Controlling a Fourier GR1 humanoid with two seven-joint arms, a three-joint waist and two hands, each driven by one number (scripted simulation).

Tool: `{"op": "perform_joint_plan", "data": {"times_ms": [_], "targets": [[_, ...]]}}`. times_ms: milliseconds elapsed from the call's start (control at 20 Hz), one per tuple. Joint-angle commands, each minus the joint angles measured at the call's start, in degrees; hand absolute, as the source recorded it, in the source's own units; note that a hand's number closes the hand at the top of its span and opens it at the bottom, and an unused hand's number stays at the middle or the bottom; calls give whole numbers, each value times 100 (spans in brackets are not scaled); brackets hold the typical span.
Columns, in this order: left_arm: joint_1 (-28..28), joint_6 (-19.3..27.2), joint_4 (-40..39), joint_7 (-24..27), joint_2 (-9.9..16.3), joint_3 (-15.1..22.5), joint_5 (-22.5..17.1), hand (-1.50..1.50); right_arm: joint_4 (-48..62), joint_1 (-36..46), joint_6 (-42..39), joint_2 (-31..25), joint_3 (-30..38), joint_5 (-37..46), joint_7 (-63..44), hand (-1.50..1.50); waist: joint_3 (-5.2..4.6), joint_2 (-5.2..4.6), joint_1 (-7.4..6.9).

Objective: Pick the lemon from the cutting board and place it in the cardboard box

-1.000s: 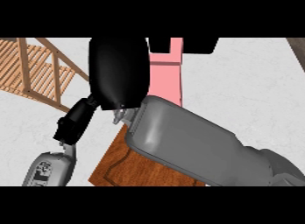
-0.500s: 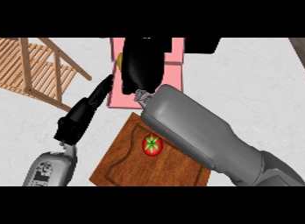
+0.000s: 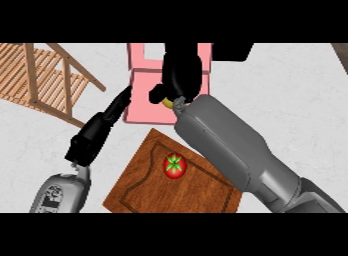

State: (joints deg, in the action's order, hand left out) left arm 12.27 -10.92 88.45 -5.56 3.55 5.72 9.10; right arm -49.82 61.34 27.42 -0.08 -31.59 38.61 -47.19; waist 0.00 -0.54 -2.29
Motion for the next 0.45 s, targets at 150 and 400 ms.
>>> {"op": "perform_joint_plan", "data": {"times_ms": [150,400], "targets": [[146,85,-85,-62,-55,-84,-3,0,-517,-241,1779,8,736,-401,925,-150,7,8,148],[-142,14,-47,24,17,-164,-97,0,-1529,-958,2022,-113,1264,-1039,1678,-150,5,51,257]]}}
